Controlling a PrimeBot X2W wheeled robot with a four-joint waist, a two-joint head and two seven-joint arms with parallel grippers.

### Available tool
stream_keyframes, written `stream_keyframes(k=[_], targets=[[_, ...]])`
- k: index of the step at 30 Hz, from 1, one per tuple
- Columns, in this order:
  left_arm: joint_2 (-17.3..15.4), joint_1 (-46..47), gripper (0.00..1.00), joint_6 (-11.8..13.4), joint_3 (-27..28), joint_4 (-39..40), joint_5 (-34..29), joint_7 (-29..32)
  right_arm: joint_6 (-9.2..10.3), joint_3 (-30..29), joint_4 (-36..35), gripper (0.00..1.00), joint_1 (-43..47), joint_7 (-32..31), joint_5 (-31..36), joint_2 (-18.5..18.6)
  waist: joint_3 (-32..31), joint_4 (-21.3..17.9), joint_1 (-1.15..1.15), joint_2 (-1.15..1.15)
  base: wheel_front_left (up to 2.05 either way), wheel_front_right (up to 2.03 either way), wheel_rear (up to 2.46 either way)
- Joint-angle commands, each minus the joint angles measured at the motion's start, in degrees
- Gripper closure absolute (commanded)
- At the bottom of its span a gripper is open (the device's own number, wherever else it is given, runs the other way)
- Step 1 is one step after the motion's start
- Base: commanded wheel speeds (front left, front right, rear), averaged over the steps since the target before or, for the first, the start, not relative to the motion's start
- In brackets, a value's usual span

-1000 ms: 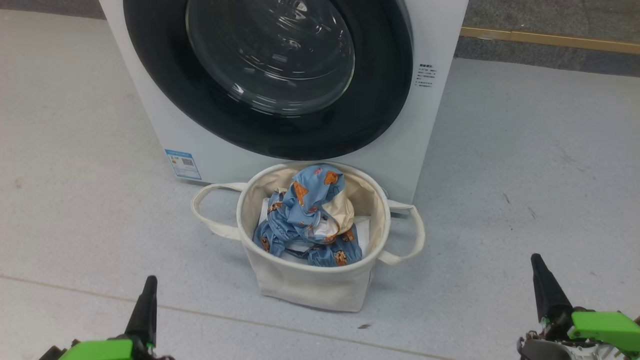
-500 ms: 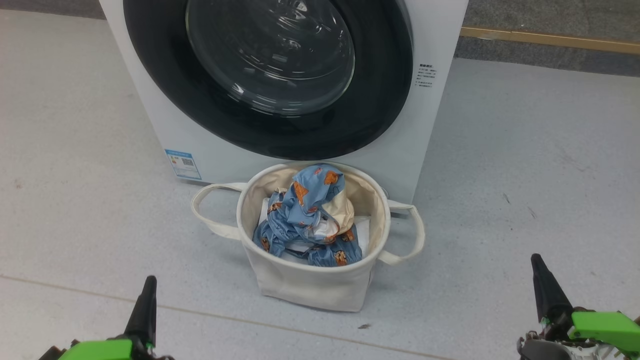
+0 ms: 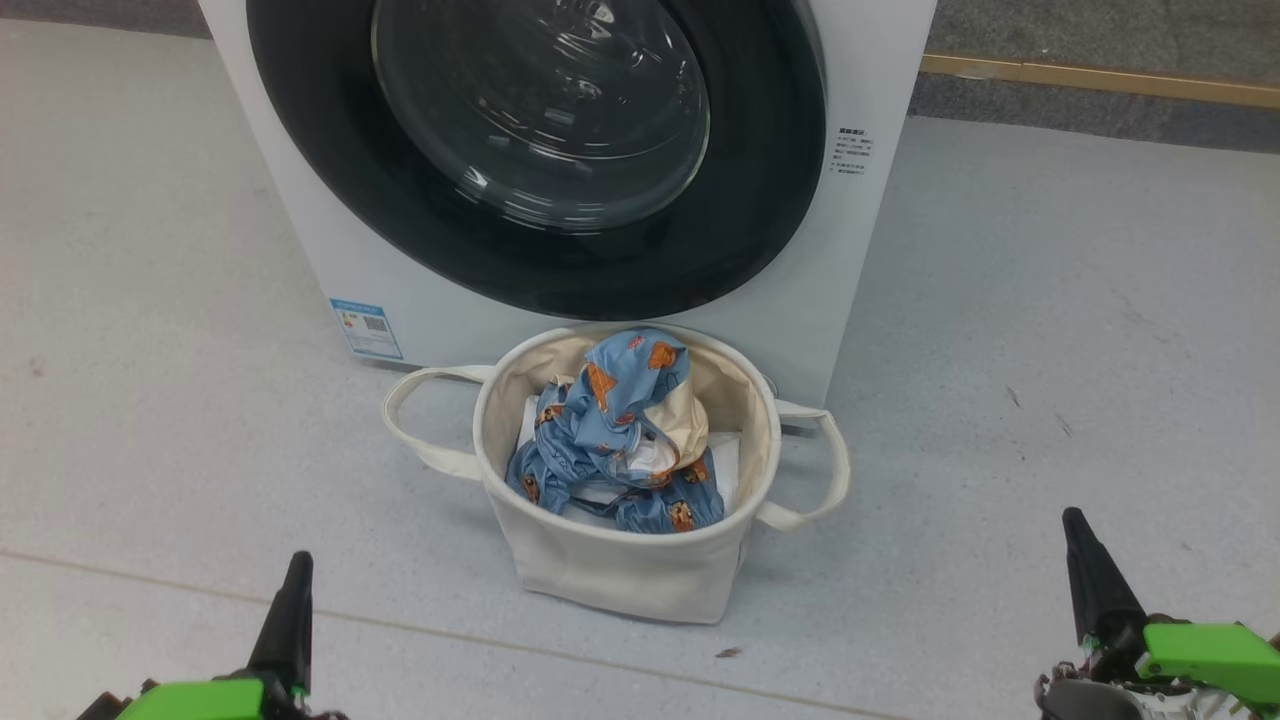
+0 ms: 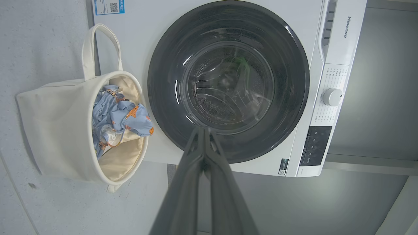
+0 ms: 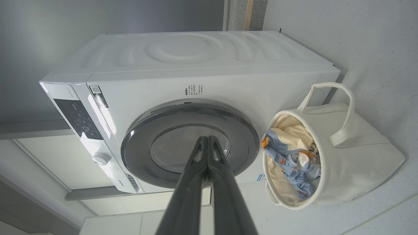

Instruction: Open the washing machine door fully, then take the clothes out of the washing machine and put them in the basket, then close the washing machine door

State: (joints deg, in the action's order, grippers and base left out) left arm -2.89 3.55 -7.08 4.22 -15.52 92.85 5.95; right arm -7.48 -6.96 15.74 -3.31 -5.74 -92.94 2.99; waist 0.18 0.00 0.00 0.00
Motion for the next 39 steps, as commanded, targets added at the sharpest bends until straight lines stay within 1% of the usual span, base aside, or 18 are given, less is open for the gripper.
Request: stream_keyframes(k=[1,39], targets=[[-0.3,2.6,1.00,-0.4,1.9,1.5,-0.4,0.2,-0.01,0.9,-1.7,1.00,-2.8,-0.3,0.4,0.3,0.0,0.0,0.00,0.00,0.00,0.00,0.00],[-0.1,2.6,1.00,-0.4,2.1,1.5,-0.5,0.4,-0.01,0.7,-1.7,1.00,-2.8,-0.5,0.6,0.1,0.0,0.0,0.00,0.00,0.00,0.00,0.00]])
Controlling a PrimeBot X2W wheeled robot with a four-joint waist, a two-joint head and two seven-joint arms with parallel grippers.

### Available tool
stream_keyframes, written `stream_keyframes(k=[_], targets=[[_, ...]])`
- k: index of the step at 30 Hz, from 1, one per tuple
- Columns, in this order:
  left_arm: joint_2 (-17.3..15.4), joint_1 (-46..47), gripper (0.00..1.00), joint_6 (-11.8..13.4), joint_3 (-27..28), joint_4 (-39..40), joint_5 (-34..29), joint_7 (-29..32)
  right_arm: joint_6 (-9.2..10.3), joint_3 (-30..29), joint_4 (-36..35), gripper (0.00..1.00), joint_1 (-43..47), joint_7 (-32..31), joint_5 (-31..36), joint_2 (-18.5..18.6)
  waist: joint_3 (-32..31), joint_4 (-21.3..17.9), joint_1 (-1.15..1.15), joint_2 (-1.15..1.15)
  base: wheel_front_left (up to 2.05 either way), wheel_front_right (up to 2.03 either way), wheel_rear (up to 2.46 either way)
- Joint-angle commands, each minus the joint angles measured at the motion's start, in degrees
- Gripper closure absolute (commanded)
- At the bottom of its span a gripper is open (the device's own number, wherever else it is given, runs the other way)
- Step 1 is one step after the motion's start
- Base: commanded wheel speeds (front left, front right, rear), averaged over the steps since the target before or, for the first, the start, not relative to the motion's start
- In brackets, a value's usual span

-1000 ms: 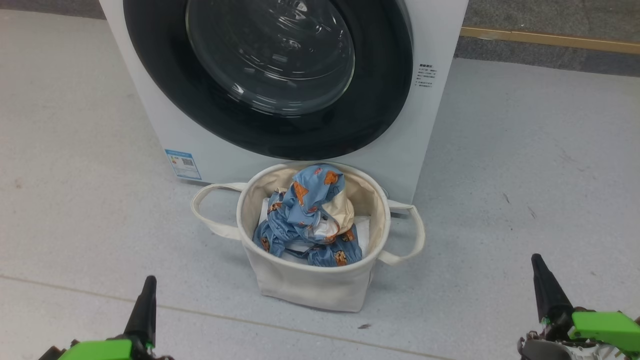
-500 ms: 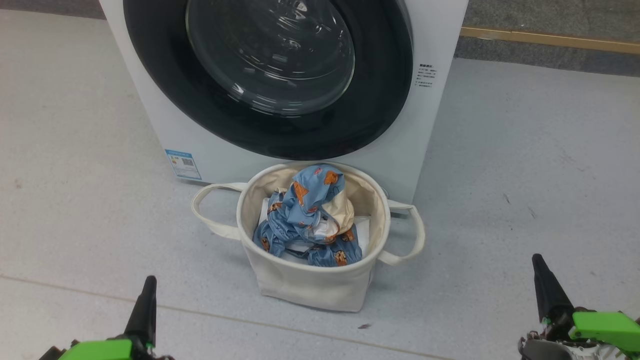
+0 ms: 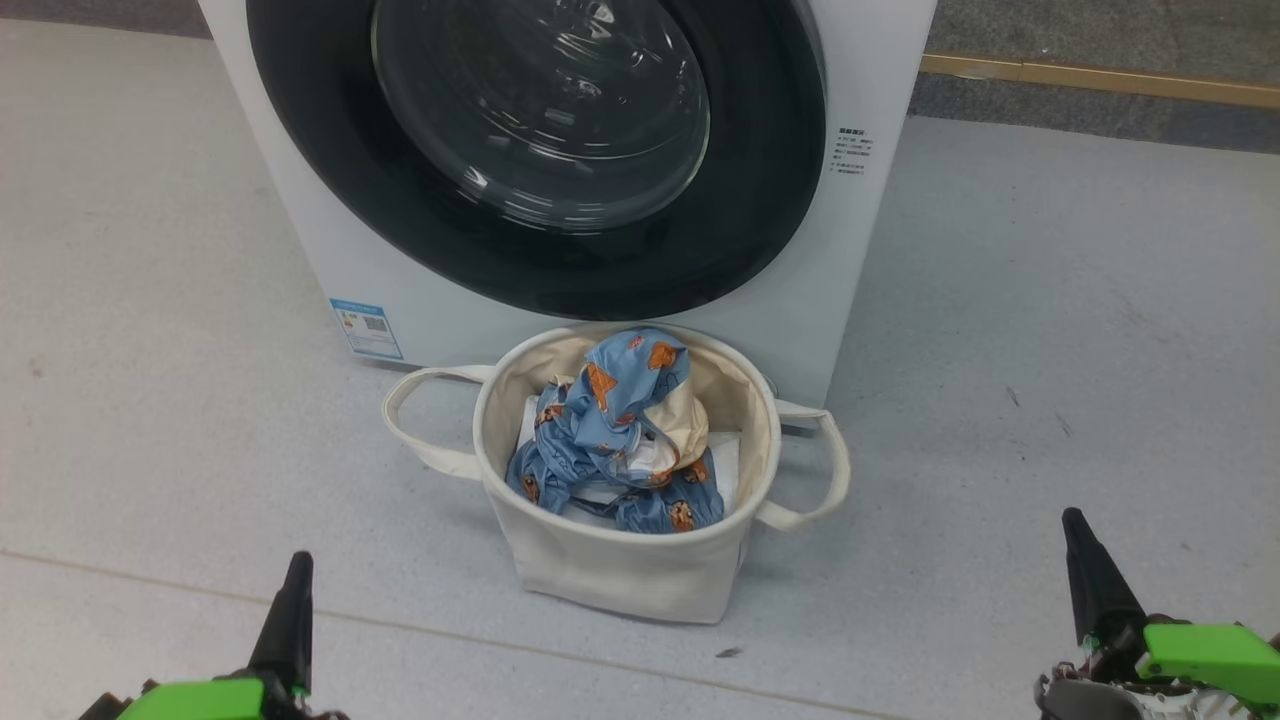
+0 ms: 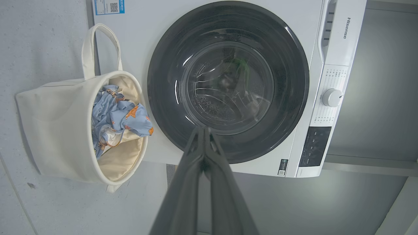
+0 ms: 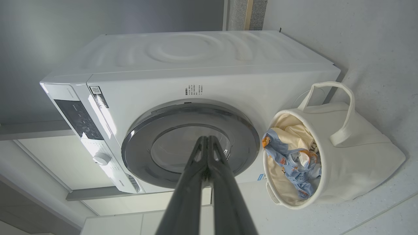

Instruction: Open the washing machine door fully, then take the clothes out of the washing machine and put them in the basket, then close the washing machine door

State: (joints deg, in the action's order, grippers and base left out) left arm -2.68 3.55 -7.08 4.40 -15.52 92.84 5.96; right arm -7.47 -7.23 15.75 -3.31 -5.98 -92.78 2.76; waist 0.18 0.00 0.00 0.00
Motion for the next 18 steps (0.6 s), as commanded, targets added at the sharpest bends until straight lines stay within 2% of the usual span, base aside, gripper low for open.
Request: stream_keyframes(k=[1,18], targets=[[-0.4,2.6,1.00,-0.4,2.0,1.5,-0.5,0.4,-0.02,1.0,-1.7,1.00,-2.8,-0.3,0.4,0.3,0.0,0.0,0.00,0.00,0.00,0.00,0.00],[-0.3,2.6,1.00,-0.4,2.0,1.5,-0.6,0.4,-0.02,0.9,-1.7,1.00,-2.9,-0.4,0.5,0.3,0.0,0.0,0.00,0.00,0.00,0.00,0.00]])
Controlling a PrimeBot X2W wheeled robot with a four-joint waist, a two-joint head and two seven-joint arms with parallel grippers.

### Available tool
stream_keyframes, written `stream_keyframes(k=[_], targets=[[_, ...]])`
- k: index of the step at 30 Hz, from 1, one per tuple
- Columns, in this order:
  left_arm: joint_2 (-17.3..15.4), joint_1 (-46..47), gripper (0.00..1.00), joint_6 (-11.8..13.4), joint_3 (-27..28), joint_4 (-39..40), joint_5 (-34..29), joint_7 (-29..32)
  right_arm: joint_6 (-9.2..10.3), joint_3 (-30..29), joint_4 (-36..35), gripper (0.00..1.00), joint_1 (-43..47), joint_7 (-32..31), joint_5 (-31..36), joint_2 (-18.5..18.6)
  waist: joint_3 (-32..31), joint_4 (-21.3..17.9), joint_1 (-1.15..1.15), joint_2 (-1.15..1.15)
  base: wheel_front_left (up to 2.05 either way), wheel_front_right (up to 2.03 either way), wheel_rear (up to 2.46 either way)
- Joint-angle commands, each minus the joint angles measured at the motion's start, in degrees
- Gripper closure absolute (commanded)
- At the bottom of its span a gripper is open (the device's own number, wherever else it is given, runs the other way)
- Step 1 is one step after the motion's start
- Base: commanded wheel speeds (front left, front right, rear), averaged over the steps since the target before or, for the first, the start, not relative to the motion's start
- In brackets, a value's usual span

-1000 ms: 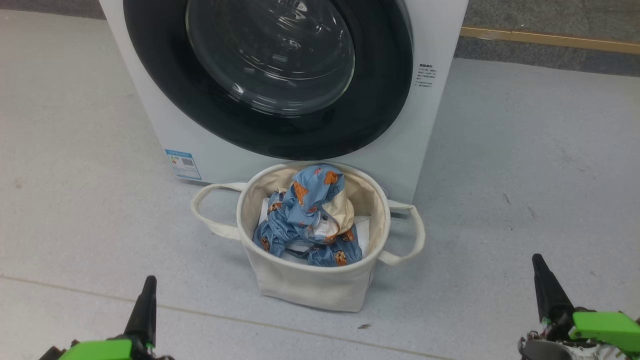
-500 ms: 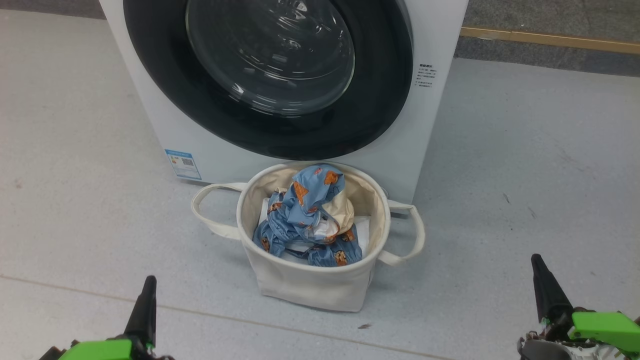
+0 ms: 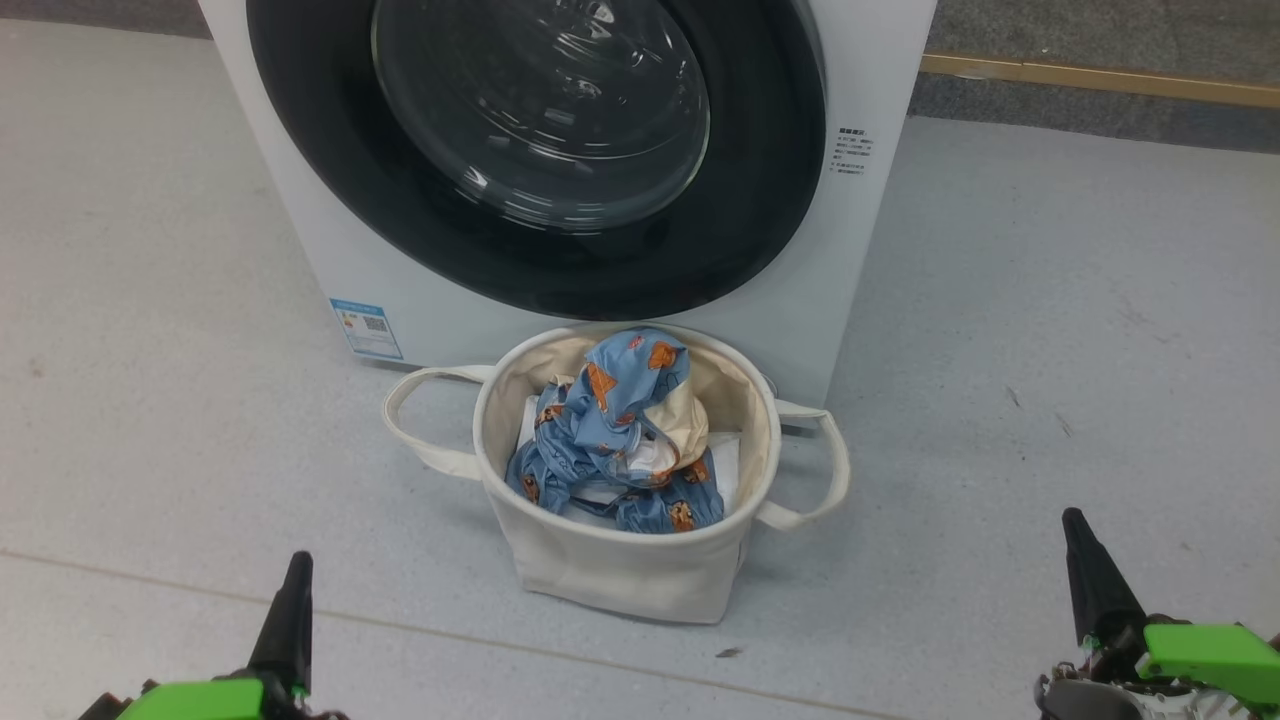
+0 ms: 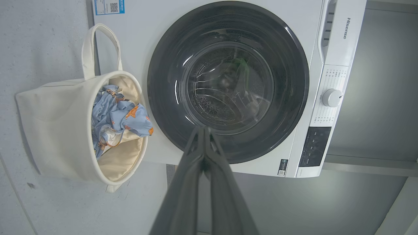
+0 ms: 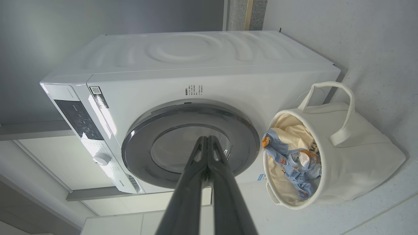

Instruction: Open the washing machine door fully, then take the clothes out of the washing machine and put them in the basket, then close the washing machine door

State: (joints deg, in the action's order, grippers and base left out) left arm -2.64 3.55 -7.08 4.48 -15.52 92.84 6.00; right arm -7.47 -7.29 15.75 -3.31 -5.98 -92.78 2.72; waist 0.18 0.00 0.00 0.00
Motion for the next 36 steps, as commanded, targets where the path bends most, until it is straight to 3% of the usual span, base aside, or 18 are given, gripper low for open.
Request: stream_keyframes(k=[1,36], targets=[[-0.4,2.6,1.00,-0.4,1.9,1.5,-0.6,0.4,-0.02,0.9,-1.7,1.00,-2.9,-0.4,0.5,0.3,0.0,0.0,0.00,0.00,0.00,0.00,0.00],[-0.3,2.6,1.00,-0.4,2.0,1.5,-0.6,0.5,-0.02,0.8,-1.7,1.00,-2.9,-0.4,0.6,0.3,0.0,0.0,0.00,0.00,0.00,0.00,0.00]])
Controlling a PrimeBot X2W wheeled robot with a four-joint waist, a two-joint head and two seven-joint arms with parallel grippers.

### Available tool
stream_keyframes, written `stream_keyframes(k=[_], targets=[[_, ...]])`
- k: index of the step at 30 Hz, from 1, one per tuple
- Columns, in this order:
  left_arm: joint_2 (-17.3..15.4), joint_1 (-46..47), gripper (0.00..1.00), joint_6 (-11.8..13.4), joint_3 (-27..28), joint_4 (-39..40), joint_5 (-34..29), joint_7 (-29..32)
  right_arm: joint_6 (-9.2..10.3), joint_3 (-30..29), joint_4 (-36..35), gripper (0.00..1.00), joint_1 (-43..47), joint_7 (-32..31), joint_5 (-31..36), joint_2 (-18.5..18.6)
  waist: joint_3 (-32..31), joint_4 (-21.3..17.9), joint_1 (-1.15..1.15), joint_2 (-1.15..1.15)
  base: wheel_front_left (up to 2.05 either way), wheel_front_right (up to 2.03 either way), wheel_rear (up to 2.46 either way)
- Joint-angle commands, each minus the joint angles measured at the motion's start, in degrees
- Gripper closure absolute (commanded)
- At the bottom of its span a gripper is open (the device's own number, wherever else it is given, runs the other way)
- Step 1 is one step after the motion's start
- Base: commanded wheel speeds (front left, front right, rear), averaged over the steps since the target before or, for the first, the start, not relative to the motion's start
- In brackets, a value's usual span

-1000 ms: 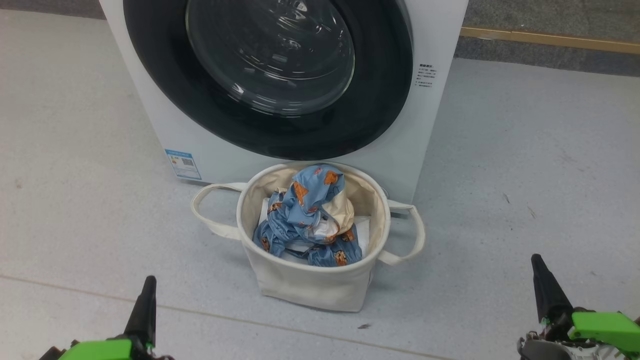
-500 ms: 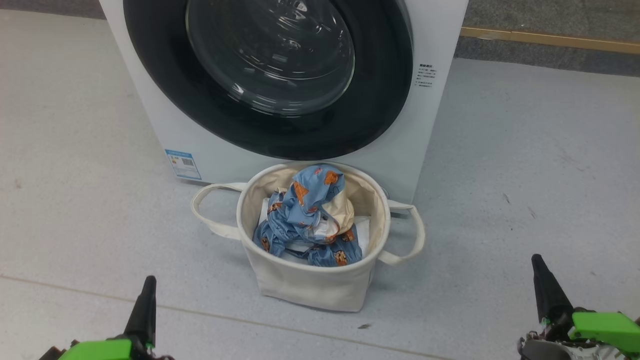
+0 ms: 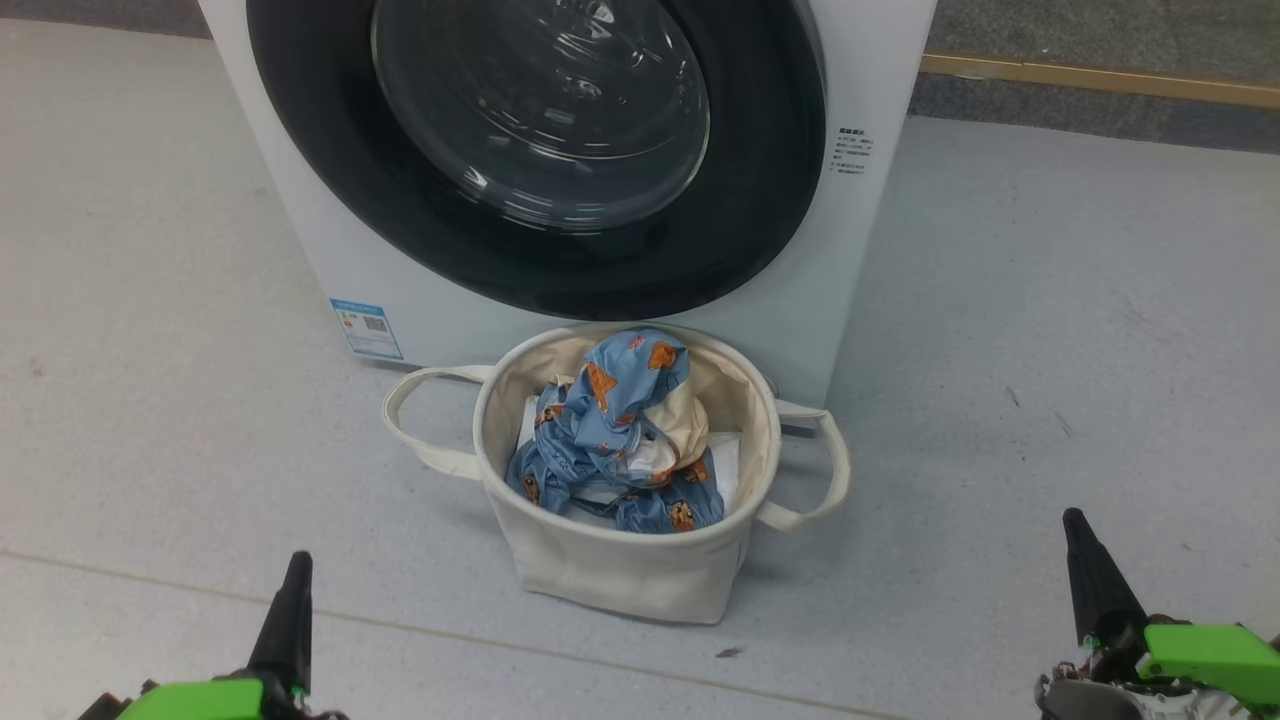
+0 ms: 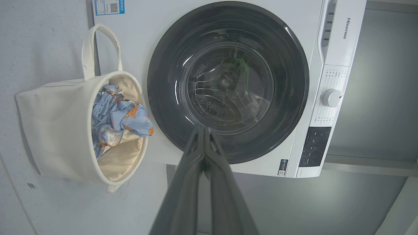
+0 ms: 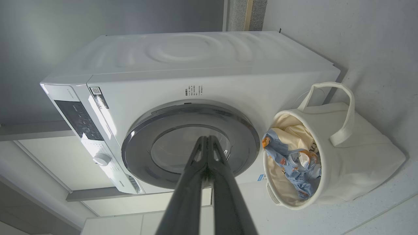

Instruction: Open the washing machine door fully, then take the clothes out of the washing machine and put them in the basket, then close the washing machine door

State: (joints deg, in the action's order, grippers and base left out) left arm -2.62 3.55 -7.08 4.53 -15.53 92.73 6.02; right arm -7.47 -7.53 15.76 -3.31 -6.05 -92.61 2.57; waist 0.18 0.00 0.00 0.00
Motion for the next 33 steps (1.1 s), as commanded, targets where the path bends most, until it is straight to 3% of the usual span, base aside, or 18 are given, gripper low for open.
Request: stream_keyframes(k=[1,33], targets=[[-0.3,2.6,1.00,-0.4,2.0,1.5,-0.5,0.4,-0.02,1.1,-1.7,1.00,-2.9,-0.4,0.4,0.4,0.0,0.0,0.00,0.00,0.00,0.00,0.00],[-0.3,2.6,1.00,-0.4,2.0,1.5,-0.6,0.5,-0.02,1.0,-1.7,1.00,-2.9,-0.4,0.4,0.4,0.0,0.0,0.00,0.00,0.00,0.00,0.00]])
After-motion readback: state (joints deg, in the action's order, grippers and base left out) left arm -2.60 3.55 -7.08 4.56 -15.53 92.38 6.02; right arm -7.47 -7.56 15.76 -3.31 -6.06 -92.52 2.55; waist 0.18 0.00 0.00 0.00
